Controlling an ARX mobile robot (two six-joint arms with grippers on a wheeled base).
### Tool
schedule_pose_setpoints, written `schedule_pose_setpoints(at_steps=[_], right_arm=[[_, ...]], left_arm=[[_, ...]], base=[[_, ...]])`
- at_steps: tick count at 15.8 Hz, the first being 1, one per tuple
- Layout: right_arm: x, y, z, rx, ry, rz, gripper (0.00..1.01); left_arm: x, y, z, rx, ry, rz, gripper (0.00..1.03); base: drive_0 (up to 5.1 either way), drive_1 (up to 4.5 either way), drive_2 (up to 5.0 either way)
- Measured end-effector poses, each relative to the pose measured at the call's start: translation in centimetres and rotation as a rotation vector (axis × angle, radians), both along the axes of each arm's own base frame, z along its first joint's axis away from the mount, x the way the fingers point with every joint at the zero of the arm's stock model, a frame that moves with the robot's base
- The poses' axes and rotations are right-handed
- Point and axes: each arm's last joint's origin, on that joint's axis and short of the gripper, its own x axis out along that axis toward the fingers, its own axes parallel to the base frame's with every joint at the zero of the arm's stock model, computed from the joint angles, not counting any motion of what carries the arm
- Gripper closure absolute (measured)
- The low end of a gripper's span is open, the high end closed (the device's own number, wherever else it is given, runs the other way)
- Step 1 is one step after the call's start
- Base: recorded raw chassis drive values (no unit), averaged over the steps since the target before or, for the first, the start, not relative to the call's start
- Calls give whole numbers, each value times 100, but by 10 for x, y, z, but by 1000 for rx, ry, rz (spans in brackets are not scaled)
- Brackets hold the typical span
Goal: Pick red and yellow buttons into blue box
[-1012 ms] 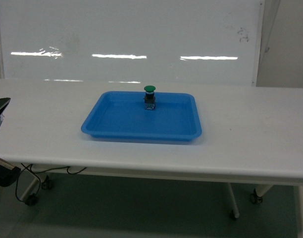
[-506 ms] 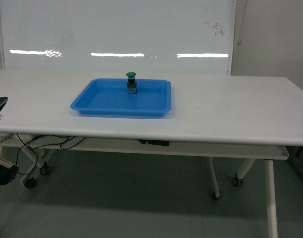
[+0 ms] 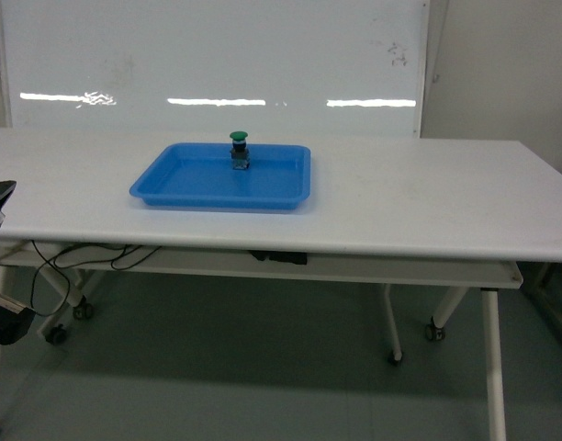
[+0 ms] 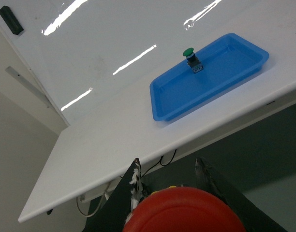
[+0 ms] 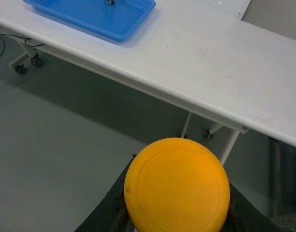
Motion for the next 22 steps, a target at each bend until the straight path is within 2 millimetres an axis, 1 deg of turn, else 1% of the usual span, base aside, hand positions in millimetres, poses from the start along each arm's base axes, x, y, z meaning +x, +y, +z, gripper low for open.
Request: schedule_pose_setpoints(at_steps=[2, 12, 18, 22], right_arm=[[0, 0, 0, 0, 0, -1, 71], [0, 0, -1, 0, 5, 0, 71], [1, 0, -1, 0, 2, 0, 71], [0, 0, -1, 0, 3, 0, 71]], left_arm=[[0, 0, 0, 0, 0, -1, 74], [0, 1, 0, 0, 0, 6, 74], [0, 1, 0, -1, -2, 6, 74], [0, 0, 0, 0, 1, 4, 74]], base=[[0, 0, 0], [412, -442, 64], [483, -348, -105], [470, -235, -235]])
